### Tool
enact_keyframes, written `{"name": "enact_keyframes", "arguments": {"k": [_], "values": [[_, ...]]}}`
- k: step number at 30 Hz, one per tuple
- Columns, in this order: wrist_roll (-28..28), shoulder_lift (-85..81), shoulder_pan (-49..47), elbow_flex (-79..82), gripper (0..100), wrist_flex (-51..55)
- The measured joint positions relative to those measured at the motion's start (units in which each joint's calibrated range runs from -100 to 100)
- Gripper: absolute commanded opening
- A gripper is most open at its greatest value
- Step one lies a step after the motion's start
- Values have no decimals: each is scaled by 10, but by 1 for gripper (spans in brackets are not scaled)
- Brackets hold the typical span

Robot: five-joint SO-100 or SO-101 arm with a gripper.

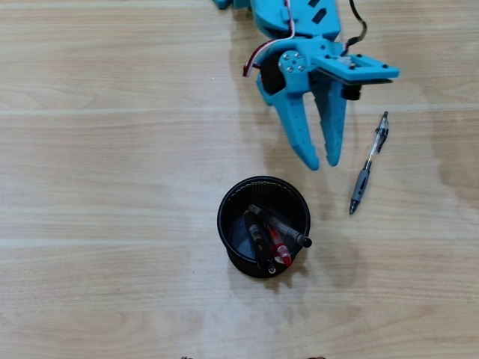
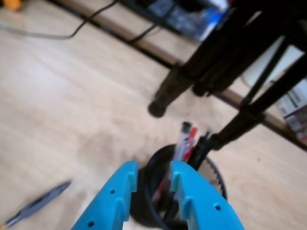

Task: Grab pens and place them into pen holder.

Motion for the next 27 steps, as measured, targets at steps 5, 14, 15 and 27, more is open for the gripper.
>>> {"name": "enact_keyframes", "arguments": {"k": [5, 14, 15, 27], "values": [[-9, 61, -67, -175, 14, 398], [-266, 264, -205, -384, 14, 686], [-278, 275, -208, -393, 14, 686], [-323, 403, -239, -405, 14, 570]]}}
